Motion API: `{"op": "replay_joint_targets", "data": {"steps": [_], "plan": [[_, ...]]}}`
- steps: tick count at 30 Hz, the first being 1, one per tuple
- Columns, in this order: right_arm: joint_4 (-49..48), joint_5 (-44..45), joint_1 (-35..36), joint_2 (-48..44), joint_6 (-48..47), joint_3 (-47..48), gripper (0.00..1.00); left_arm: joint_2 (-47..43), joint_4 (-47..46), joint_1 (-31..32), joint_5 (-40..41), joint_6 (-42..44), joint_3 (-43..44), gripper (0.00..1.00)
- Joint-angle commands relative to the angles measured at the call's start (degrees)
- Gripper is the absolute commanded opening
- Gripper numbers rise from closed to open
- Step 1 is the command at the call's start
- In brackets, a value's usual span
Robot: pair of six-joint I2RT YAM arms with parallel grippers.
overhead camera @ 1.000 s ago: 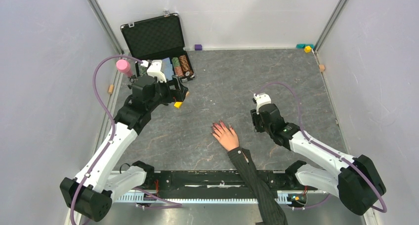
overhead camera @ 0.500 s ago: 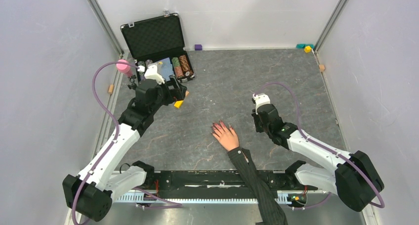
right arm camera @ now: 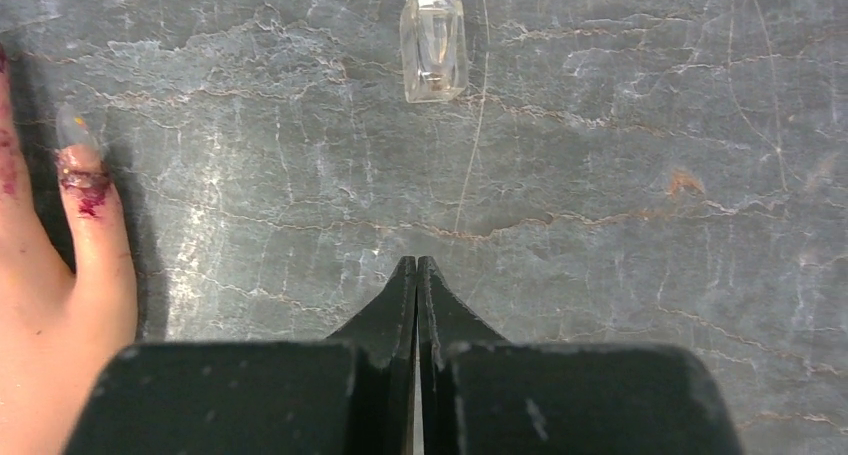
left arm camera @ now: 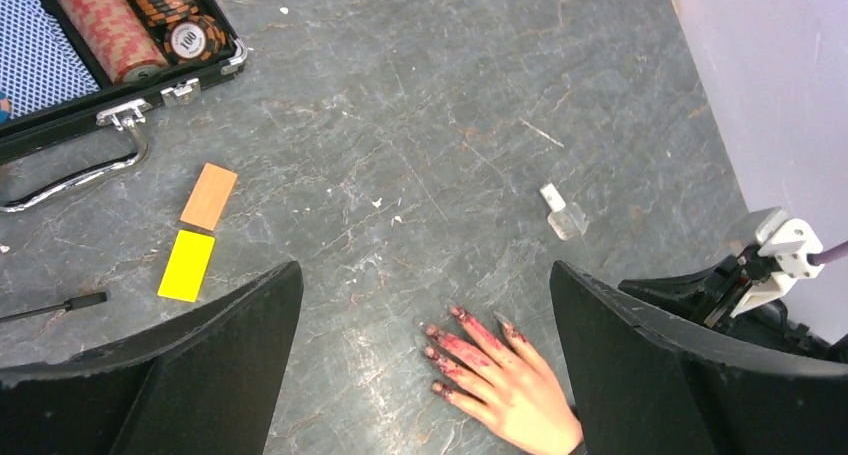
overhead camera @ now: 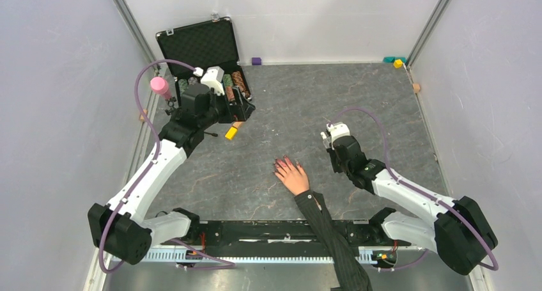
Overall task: Paint the nails
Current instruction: Pick up the nail polish bottle from the center of the board.
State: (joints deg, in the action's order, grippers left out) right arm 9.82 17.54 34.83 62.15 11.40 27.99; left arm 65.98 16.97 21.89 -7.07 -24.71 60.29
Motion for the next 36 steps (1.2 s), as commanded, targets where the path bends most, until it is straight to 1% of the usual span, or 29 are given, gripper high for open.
{"op": "replay_joint_targets", "data": {"steps": [1, 4, 7, 8, 9, 12, 15, 18, 22, 31, 34, 36], "plan": [[2.79, 2.66, 0.2, -1.15, -1.98, 4.19, 0.0, 1.58, 2.82, 0.1, -4.55, 6.34, 2.89, 1.0], [4.66, 3.0, 0.24, -2.08, -2.48, 5.64, 0.0, 1.34, 3.14, 0.1, -6.79, 6.31, 2.08, 1.0], [3.53, 1.35, 0.23, -3.06, -3.56, 5.8, 0.0, -0.04, 2.71, 0.17, -6.23, 6.25, 0.39, 1.0], [3.24, 1.62, 0.24, -2.8, -3.65, 6.13, 0.09, -0.5, 2.72, 0.14, -6.21, 6.34, 0.1, 1.0], [3.09, 1.82, 0.24, -2.18, -3.78, 6.93, 0.21, -0.71, 2.72, 0.12, -6.2, 6.43, -0.06, 1.0], [2.77, 2.28, 0.15, 1.79, -5.08, 10.77, 0.34, -1.17, 2.93, 0.12, -6.54, 6.39, 0.15, 1.0], [2.65, 1.81, -0.09, 8.23, -8.08, 15.65, 0.46, -1.27, 3.31, 0.15, -7.17, 6.77, 0.61, 1.0], [3.01, 0.31, -1.16, 14.13, -10.43, 19.73, 0.55, -1.4, 3.93, 0.11, -6.83, 7.43, 1.0, 1.0], [3.18, -2.07, -2.75, 19.86, -13.15, 23.06, 0.6, -1.67, 4.6, 0.16, -6.31, 8.14, 1.4, 1.0], [1.2, -5.93, -4.33, 26.73, -17.13, 26.43, 0.6, -1.48, 4.87, 0.12, -5.95, 7.32, 1.88, 1.0], [0.81, -4.85, -4.53, 29.34, -18.03, 28.11, 0.6, -1.38, 4.04, 0.01, -6.62, 5.54, 2.04, 1.0], [0.2, -4.05, -4.69, 30.97, -18.49, 29.08, 0.6, -1.44, 3.69, 0.08, -5.25, 4.12, 2.92, 1.0]]}}
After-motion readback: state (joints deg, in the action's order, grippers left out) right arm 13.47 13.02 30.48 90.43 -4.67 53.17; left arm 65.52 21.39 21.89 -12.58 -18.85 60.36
